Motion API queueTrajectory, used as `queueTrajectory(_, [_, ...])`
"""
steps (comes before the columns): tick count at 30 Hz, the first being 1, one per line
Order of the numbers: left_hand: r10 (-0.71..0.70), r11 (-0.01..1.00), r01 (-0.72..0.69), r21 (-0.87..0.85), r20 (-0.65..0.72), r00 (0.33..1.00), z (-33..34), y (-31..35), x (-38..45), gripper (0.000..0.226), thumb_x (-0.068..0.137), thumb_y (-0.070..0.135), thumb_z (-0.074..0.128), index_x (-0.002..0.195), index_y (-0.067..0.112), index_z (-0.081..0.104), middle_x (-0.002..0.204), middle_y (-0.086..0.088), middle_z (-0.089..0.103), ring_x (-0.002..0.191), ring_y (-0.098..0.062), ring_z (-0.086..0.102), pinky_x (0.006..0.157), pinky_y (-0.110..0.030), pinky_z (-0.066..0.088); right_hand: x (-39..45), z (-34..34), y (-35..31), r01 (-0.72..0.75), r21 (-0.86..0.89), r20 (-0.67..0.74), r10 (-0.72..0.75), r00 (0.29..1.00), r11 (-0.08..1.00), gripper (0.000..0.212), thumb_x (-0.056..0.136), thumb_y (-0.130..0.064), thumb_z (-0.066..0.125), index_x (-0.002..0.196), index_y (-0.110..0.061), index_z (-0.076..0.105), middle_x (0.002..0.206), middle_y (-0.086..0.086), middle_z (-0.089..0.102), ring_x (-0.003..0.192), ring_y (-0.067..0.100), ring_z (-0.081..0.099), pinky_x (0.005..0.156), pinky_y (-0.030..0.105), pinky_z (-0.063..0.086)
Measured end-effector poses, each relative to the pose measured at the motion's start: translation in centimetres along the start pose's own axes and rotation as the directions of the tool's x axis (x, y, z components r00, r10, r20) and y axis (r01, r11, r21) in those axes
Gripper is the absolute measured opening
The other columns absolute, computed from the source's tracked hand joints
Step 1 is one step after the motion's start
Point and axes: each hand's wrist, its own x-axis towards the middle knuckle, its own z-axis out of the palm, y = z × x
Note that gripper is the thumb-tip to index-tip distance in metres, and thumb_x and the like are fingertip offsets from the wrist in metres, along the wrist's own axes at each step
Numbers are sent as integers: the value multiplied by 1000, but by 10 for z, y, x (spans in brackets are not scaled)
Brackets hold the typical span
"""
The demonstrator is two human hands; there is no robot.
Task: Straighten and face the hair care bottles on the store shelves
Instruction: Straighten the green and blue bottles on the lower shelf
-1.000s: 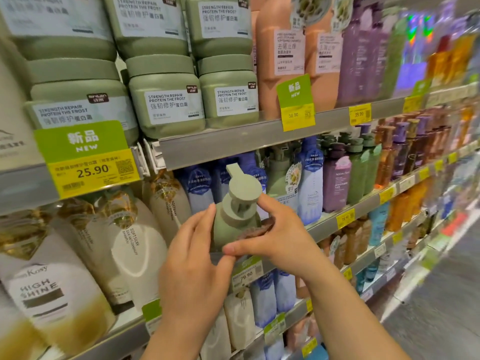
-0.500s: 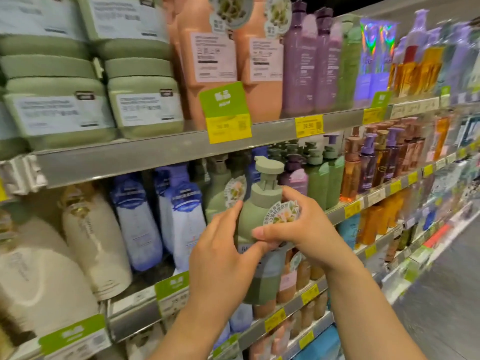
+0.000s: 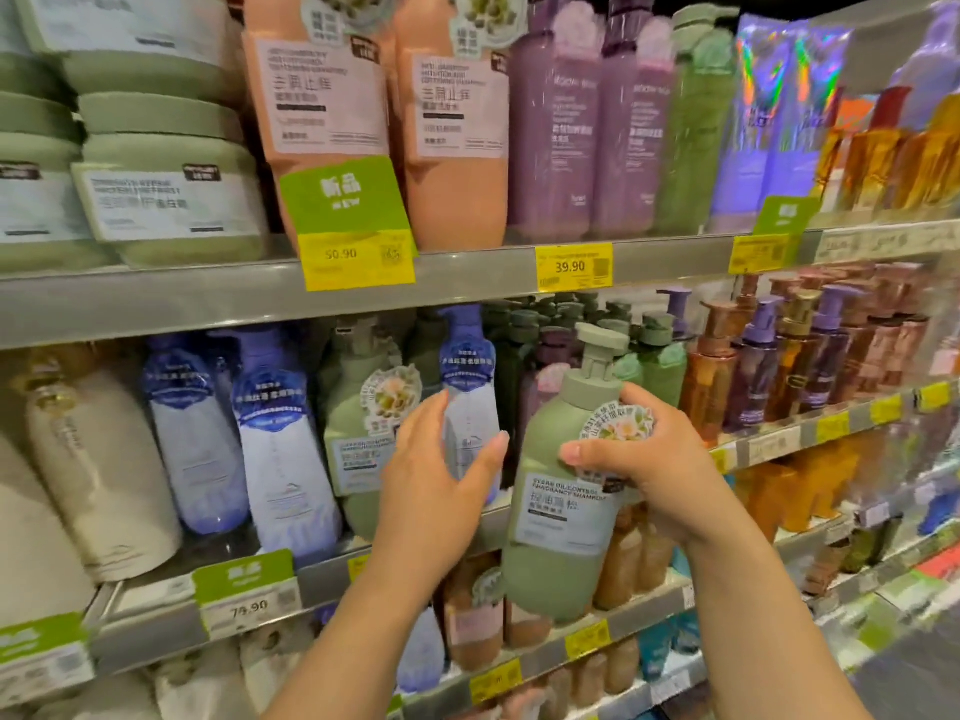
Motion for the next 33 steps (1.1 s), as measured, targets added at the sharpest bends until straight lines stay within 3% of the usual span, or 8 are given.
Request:
queueTrajectory(2, [-43, 997, 45, 66, -36, 998, 9, -3, 10, 90, 86, 57, 62, 155, 24, 17, 160, 0, 25, 145, -18, 27, 118, -42, 27, 2, -6, 0, 6, 22, 26, -6, 1000, 1000, 55, 46, -22, 95, 97, -30, 77, 94, 10, 80, 82, 25, 77, 67, 32, 59])
queueTrajectory(5, [-64, 979, 74, 189, -55, 996, 23, -5, 27, 92, 90, 45, 65, 156, 13, 9, 161, -6, 18, 145, -20, 18, 109, -18, 10, 7, -15, 3, 3, 14, 39, -4, 999, 1000, 55, 45, -24, 96, 96, -30, 76, 94, 10, 80, 84, 28, 77, 70, 39, 62])
queueTrajectory(7, [-80, 974, 89, 208, -51, 995, 32, -2, 37, 92, 90, 42, 66, 155, 8, 10, 158, -11, 24, 142, -22, 23, 106, -18, 17, 10, -20, 5, 5, 9, 32, -5, 999, 1000, 57, 44, -25, 96, 98, -27, 75, 95, 12, 79, 87, 33, 76, 75, 46, 63])
queueTrajectory(10, [-143, 965, 154, 213, -65, 988, 45, -3, 51, 85, 88, 39, 70, 147, -1, 23, 141, -20, 43, 128, -37, 43, 97, -37, 36, 13, -26, 7, 5, 18, 15, -5, 1000, 1000, 58, 44, -25, 95, 98, -26, 74, 96, 13, 79, 89, 36, 75, 79, 50, 62])
queueTrajectory(15, [-188, 954, 216, 207, -145, 971, 56, -9, 56, 89, 85, 28, 75, 148, -1, 19, 142, -22, 44, 127, -38, 45, 101, -45, 41, 15, -39, 10, -6, 16, 48, 5, 999, 1000, 60, 47, -26, 95, 103, -28, 73, 96, 11, 79, 87, 32, 77, 67, 36, 61])
queueTrajectory(22, [-76, 945, 128, 300, -180, 981, 55, -8, 50, 78, 76, 28, 82, 135, 5, 37, 123, -17, 57, 110, -36, 57, 86, -43, 50, 21, -44, 14, 3, -24, 55, -2, 998, 1000, 56, 50, -29, 95, 101, -30, 73, 97, 9, 79, 88, 31, 77, 72, 40, 63])
queueTrajectory(26, [-36, 932, 85, 353, -143, 989, 51, -4, 46, 75, 67, 43, 85, 123, 17, 42, 111, -5, 62, 99, -27, 61, 74, -38, 53, 30, -39, 12, 23, -46, 76, -19, 997, 999, 54, 52, -29, 95, 101, -31, 72, 97, 8, 79, 89, 29, 77, 75, 42, 63])
queueTrajectory(33, [-2, 937, 25, 350, -66, 998, 33, -7, 48, 70, 61, 49, 84, 118, 27, 52, 106, 4, 61, 97, -20, 58, 76, -39, 51, 40, -32, 7, 65, -77, 102, -57, 993, 995, 56, 51, -31, 95, 102, -33, 73, 97, 5, 80, 89, 25, 77, 73, 38, 61])
